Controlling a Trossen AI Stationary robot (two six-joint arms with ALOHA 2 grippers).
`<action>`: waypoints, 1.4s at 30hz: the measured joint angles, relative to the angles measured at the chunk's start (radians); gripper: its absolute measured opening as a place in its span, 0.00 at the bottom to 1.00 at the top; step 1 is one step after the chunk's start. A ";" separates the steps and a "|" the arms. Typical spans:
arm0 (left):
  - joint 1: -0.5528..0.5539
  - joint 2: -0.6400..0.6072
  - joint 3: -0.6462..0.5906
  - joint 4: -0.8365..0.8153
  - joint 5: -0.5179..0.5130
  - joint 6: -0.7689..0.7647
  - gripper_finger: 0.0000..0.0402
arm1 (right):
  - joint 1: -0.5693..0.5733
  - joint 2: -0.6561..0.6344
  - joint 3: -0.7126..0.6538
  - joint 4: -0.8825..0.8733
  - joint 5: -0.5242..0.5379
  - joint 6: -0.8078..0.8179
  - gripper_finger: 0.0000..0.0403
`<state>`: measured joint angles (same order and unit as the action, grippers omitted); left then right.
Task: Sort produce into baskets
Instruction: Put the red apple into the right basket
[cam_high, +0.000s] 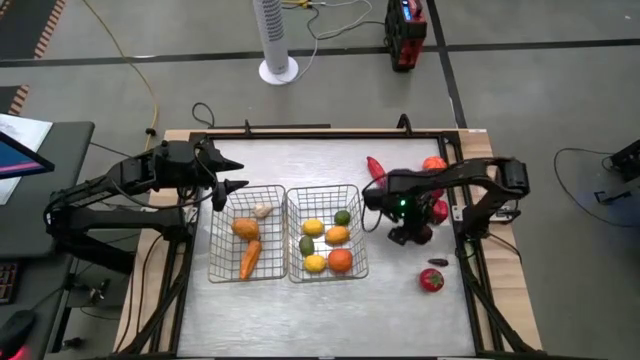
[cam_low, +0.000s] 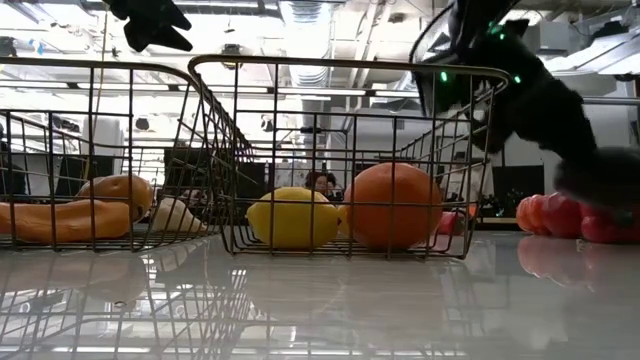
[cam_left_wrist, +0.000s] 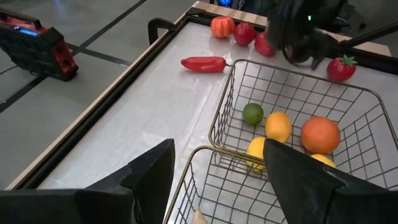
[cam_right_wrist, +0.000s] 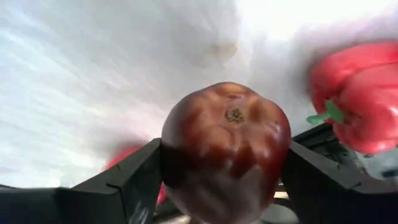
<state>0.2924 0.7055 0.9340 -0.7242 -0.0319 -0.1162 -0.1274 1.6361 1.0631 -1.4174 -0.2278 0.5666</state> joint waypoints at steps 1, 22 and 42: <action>0.000 0.000 0.000 0.000 0.000 0.000 0.58 | -0.011 -0.023 0.007 0.003 0.006 0.026 0.78; 0.000 0.000 0.000 -0.002 0.175 -0.035 0.58 | 0.008 -0.328 0.116 0.933 0.106 0.352 0.78; 0.000 0.000 0.000 -0.006 0.211 -0.008 0.58 | 0.081 -0.141 0.116 1.189 0.098 0.464 0.90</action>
<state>0.2920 0.7059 0.9340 -0.7300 0.1792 -0.1242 -0.0464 1.4948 1.1790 -0.2279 -0.1299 1.0302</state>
